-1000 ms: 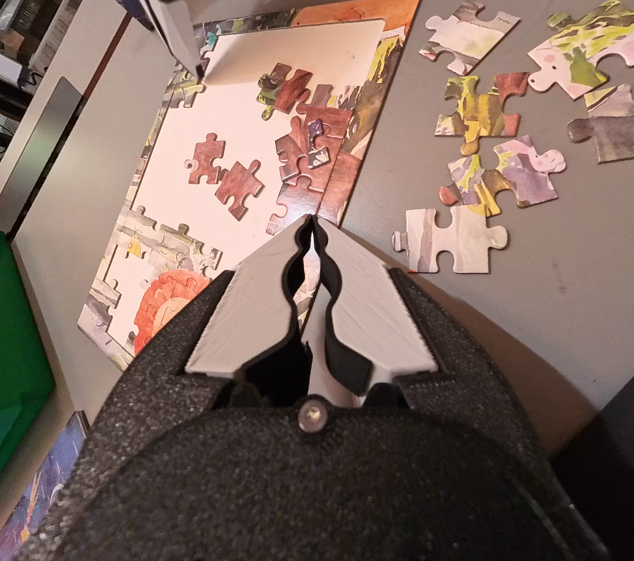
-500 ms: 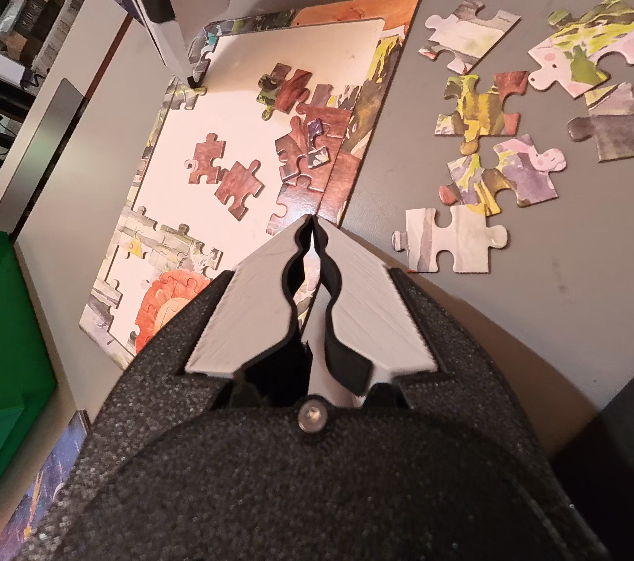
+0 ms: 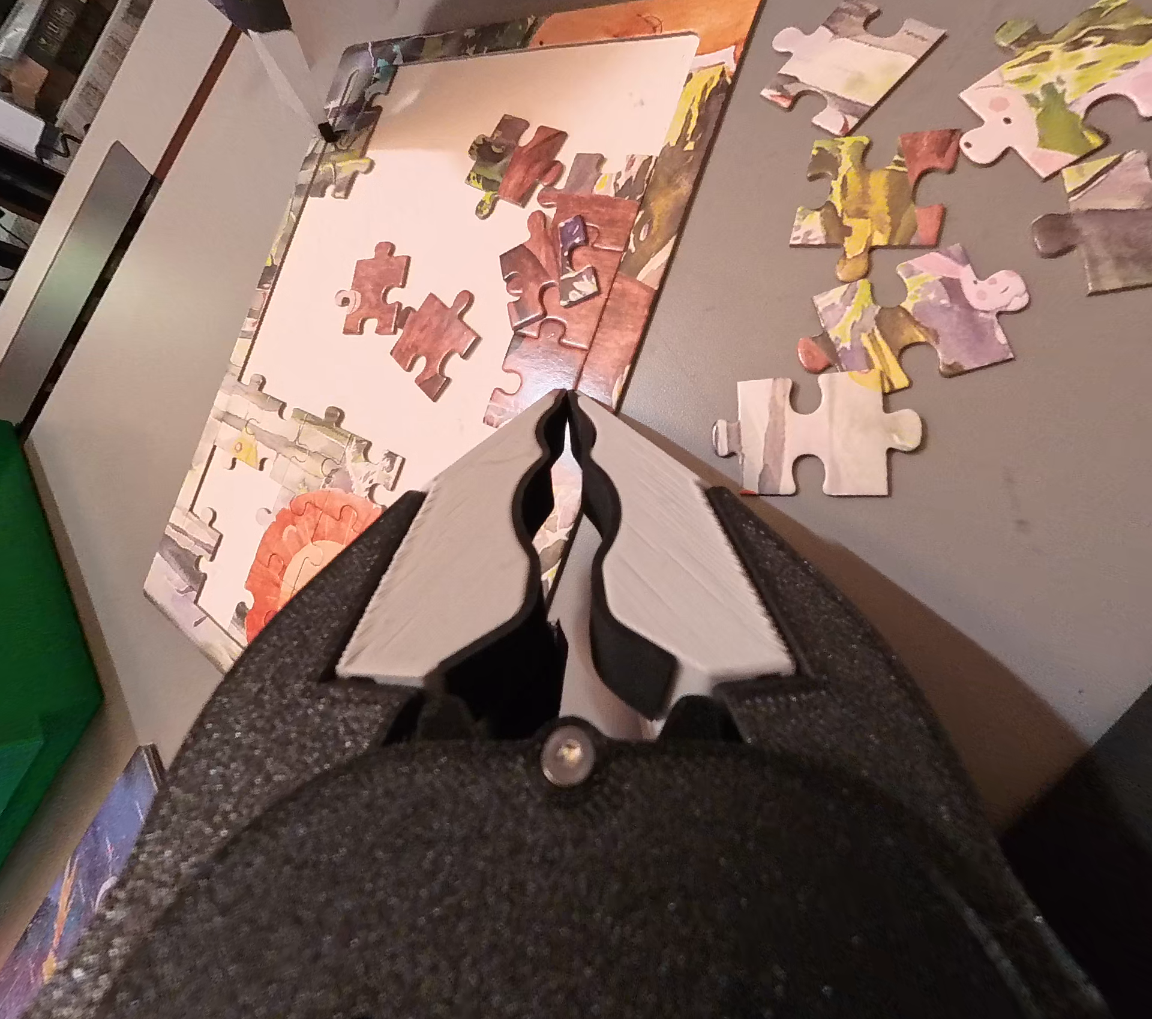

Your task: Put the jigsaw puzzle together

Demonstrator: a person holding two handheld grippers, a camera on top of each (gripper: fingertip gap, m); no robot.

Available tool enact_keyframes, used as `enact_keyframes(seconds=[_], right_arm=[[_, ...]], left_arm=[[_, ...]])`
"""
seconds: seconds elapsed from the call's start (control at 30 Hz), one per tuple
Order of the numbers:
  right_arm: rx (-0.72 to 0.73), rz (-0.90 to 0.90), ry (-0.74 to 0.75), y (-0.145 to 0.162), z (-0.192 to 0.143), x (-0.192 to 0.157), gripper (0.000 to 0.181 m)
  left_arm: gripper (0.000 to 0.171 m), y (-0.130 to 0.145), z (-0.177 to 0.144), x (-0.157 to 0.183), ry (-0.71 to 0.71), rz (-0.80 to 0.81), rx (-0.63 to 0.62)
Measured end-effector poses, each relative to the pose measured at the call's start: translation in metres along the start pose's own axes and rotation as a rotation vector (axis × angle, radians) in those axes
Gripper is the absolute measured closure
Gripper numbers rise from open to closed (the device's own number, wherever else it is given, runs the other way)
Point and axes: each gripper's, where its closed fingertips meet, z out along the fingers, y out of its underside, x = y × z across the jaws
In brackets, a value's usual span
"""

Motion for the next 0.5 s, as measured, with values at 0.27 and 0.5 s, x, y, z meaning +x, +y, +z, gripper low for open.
enact_keyframes(seconds=[0.27, 0.5], right_arm=[[0.03, -0.011, -0.011, -0.003, -0.012, -0.007, 0.181], [-0.011, -0.038, -0.031, 0.005, -0.005, -0.016, 0.181]], left_arm=[[0.171, 0.0, 0.0, 0.0, -0.001, 0.001, 0.0], [0.171, 0.0, 0.0, 0.0, -0.004, 0.005, -0.001]])
